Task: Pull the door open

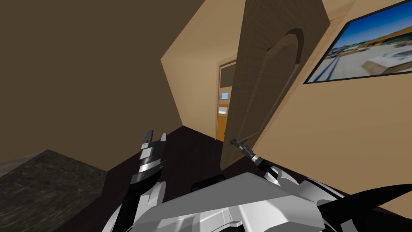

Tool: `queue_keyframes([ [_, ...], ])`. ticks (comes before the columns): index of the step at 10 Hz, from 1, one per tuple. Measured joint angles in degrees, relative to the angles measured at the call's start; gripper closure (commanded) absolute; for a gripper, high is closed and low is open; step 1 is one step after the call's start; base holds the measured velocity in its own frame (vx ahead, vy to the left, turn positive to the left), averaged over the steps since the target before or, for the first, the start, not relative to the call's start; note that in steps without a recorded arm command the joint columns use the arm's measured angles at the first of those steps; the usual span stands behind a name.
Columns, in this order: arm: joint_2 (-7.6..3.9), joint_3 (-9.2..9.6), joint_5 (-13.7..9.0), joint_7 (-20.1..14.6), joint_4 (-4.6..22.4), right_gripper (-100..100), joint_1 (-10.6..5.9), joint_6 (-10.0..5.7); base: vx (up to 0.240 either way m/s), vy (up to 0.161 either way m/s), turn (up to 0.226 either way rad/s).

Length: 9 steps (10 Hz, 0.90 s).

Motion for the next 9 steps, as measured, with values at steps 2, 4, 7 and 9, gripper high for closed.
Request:
queue_keyframes([
  [2,-0.05,0.01,0.02,0.01,-0.3,100,0.11,0.08,-0.193,-0.096,0.141],
  [4,-0.13,0.03,0.04,-0.03,-1.17,100,0.57,0.36,-0.17,-0.081,0.126],
  [7,-0.18,0.06,0.11,-0.03,0.18,100,-0.11,-0.46,-0.145,-0.066,0.095],
  [9,-0.11,0.16,0.17,-0.09,0.78,100,-0.26,-0.7,-0.137,-0.059,0.147],
])
